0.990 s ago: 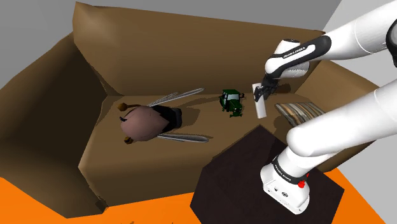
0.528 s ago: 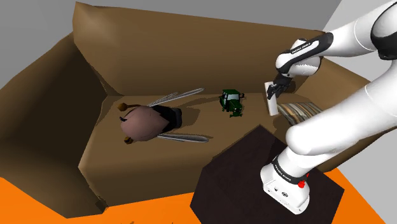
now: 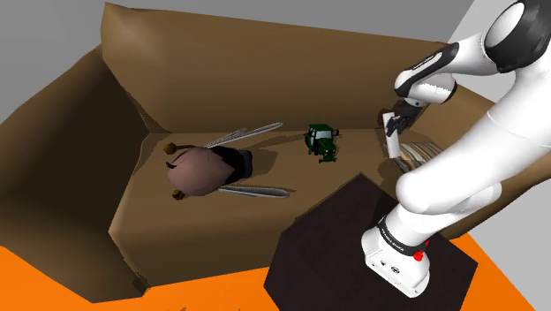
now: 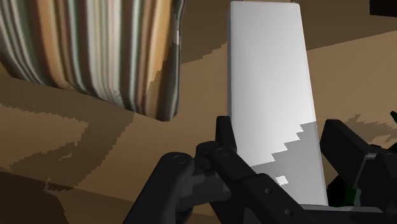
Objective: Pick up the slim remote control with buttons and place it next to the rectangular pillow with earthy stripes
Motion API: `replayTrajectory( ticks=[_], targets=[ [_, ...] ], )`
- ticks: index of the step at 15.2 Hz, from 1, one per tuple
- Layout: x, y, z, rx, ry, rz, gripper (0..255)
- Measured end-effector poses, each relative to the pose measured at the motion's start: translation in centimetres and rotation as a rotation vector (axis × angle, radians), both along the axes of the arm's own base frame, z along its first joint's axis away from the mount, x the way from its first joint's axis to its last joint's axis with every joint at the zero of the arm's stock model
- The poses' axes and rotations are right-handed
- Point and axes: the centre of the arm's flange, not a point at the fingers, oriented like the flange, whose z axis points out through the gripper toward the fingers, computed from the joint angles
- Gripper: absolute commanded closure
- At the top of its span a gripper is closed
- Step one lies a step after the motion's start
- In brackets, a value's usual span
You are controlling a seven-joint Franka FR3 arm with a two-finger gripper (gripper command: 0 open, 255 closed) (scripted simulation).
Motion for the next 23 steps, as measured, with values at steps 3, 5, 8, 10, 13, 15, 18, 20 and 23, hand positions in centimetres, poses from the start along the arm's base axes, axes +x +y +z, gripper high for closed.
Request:
replayTrajectory(
  ticks=[3, 5, 8, 10, 13, 15, 18, 20, 23],
  targets=[
    [-0.2, -0.3, -1.4, 0.0, 0.0, 0.001, 255],
    [-0.2, -0.5, -2.4, 0.0, 0.0, 0.002, 255],
    [-0.3, -0.5, -3.9, 0.0, 0.0, 0.002, 255],
    [-0.4, -0.5, -5.0, 0.0, 0.0, 0.002, 255],
    [-0.3, -0.5, -6.5, 0.0, 0.0, 0.002, 255],
    [-0.4, -0.5, -7.6, 0.0, 0.0, 0.002, 255],
    [-0.2, -0.5, -9.2, 0.0, 0.0, 0.002, 255],
    [-0.2, -0.4, -10.2, 0.0, 0.0, 0.002, 255],
    [0.0, -0.5, -11.5, -0.009, -0.007, 0.004, 255]
  ],
)
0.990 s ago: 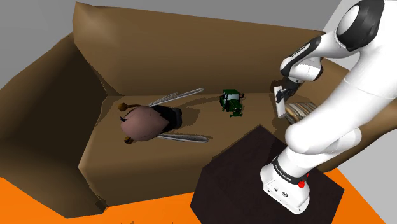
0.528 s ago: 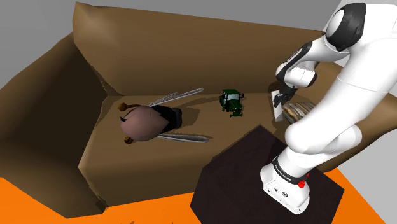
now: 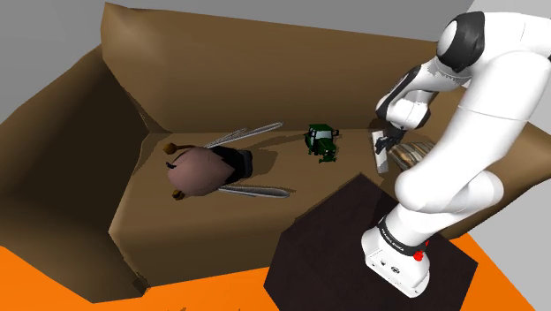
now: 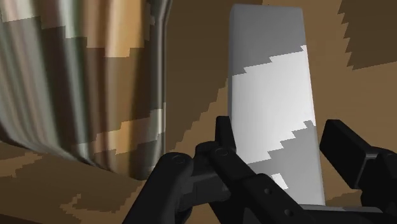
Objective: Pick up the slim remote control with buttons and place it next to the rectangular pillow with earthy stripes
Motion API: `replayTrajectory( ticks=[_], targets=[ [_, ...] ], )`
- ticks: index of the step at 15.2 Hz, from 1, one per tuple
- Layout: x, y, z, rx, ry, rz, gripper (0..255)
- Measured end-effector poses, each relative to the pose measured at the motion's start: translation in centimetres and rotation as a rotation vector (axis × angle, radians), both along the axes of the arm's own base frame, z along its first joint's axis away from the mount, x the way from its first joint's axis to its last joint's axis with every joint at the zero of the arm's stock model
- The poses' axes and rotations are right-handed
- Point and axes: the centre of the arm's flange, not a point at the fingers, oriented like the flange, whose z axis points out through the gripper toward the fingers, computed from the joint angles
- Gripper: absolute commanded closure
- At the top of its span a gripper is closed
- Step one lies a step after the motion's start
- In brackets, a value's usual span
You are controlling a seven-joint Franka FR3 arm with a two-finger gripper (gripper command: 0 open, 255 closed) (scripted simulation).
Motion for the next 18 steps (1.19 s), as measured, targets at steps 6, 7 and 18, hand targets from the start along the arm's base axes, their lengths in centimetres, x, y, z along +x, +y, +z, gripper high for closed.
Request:
replayTrajectory(
  ticks=[6, 7, 18],
  targets=[
    [0.0, -0.2, -3.5, 0.003, 0.002, 0.0, 255],
    [-0.1, -0.1, -4.0, 0.005, 0.004, -0.001, 255],
    [-0.2, 0.0, -5.4, 0.008, 0.007, -0.002, 0]
  ],
)
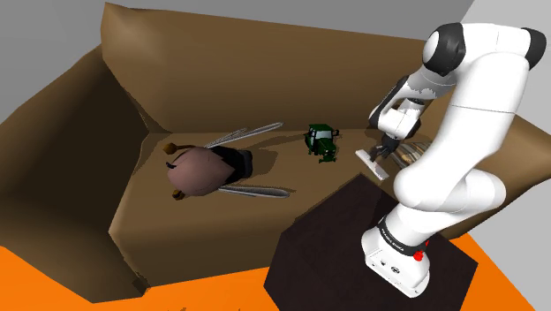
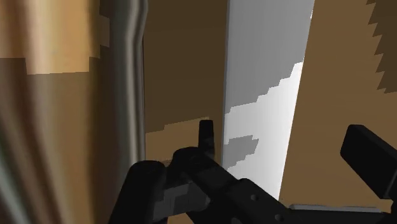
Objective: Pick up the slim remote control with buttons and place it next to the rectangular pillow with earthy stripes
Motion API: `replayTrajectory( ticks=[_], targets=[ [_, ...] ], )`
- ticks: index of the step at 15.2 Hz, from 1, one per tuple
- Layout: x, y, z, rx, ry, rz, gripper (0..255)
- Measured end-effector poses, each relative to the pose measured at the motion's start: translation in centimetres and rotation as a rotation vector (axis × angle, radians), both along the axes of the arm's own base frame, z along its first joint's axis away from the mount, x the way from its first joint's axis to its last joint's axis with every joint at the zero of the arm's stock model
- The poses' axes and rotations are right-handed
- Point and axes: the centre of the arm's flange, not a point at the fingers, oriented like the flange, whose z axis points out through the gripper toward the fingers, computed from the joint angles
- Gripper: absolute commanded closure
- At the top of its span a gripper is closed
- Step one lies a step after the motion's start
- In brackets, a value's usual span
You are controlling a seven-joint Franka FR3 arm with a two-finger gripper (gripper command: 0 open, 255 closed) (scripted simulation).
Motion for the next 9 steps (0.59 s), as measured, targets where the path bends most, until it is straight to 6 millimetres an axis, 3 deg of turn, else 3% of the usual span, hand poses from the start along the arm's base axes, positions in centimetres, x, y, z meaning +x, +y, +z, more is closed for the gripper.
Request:
replayTrajectory(
  ticks=[4, 9],
  targets=[
    [0.0, 0.0, 0.0, 0.0, 0.0, 0.0, 0],
    [-0.2, 0.2, 4.5, -0.001, -0.001, 0.0, 0]
  ],
)
